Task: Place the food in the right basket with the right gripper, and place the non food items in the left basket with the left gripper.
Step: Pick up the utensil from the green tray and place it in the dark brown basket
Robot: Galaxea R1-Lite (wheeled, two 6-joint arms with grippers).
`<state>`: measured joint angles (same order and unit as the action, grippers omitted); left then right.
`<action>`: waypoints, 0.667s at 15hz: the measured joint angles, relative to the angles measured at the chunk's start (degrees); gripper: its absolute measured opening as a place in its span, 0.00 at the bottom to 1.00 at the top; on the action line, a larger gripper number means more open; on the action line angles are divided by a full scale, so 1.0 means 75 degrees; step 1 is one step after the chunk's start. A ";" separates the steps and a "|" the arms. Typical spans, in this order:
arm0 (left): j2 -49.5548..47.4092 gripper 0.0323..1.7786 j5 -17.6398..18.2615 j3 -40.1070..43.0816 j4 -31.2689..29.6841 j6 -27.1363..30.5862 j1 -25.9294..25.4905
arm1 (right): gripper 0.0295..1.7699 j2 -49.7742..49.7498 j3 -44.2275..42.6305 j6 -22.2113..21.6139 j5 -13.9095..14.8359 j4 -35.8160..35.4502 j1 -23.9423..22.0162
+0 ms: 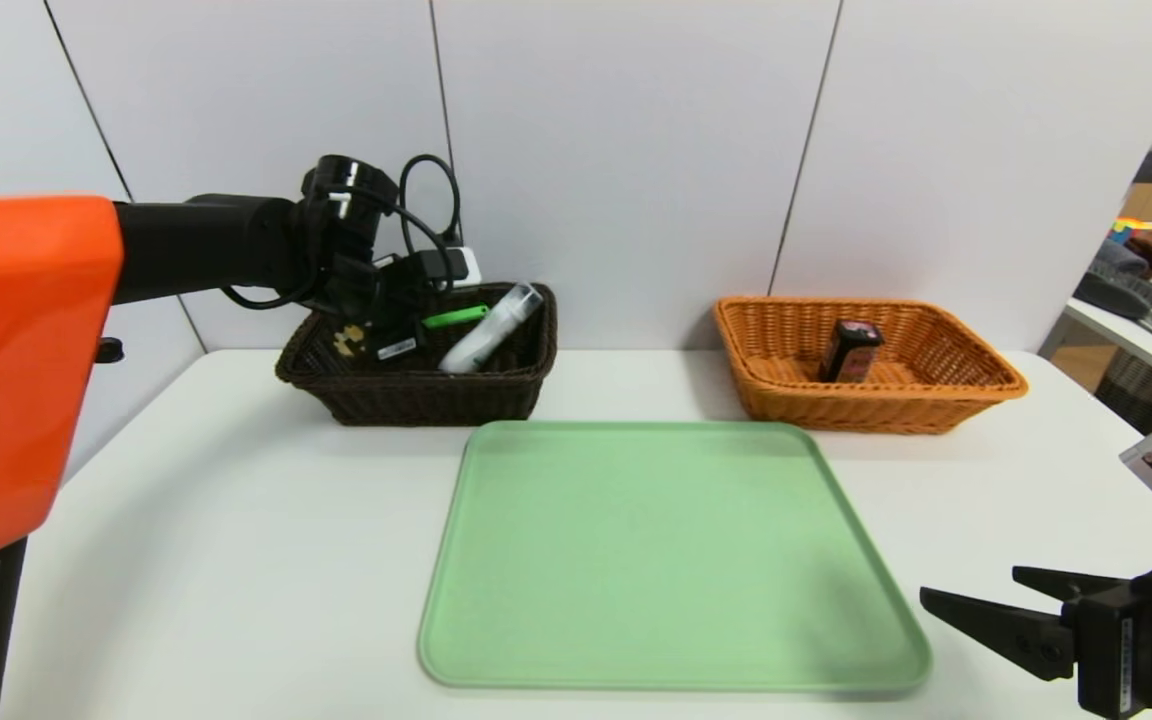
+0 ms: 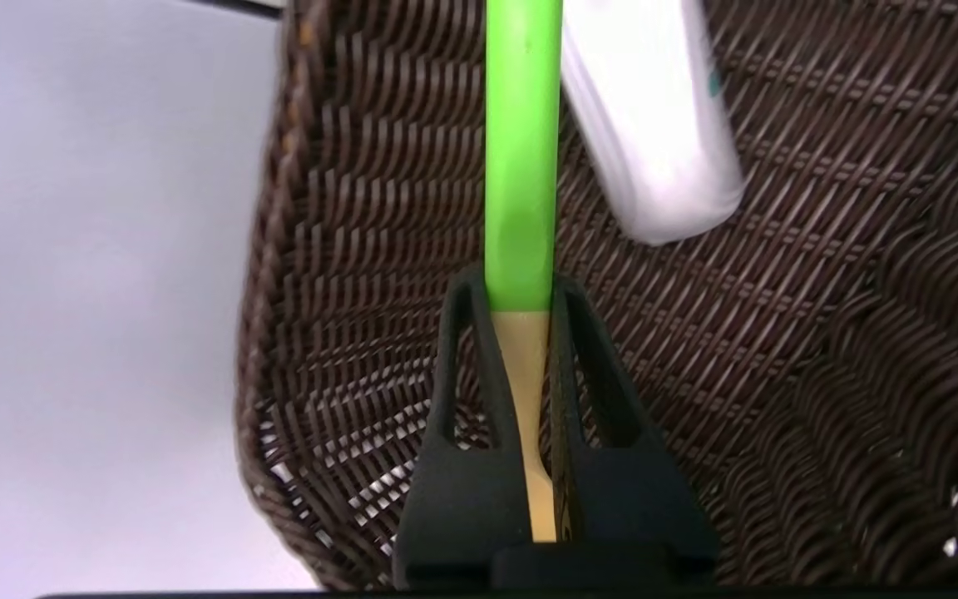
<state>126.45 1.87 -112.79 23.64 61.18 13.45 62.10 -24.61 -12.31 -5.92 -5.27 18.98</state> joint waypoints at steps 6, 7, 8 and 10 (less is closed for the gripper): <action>0.0177 0.06 -0.0007 -0.0033 -0.0047 -0.0036 0.0023 | 0.96 -0.0029 0.0011 -0.0015 0.0059 0.0008 -0.0003; 0.0180 0.06 -0.0010 -0.0034 -0.0057 -0.0036 0.0023 | 0.96 -0.0034 0.0011 -0.0011 0.0055 0.0005 -0.0003; 0.0180 0.06 -0.0011 -0.0041 -0.0068 -0.0036 0.0023 | 0.96 -0.0041 0.0011 -0.0015 0.0055 0.0005 -0.0003; 0.0177 0.11 -0.0011 -0.0041 -0.0057 -0.0037 0.0015 | 0.96 -0.0075 0.0015 -0.0011 0.0059 0.0016 0.0000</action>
<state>127.78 1.78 -113.09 23.21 60.90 13.56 61.54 -24.50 -12.40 -5.49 -5.14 18.98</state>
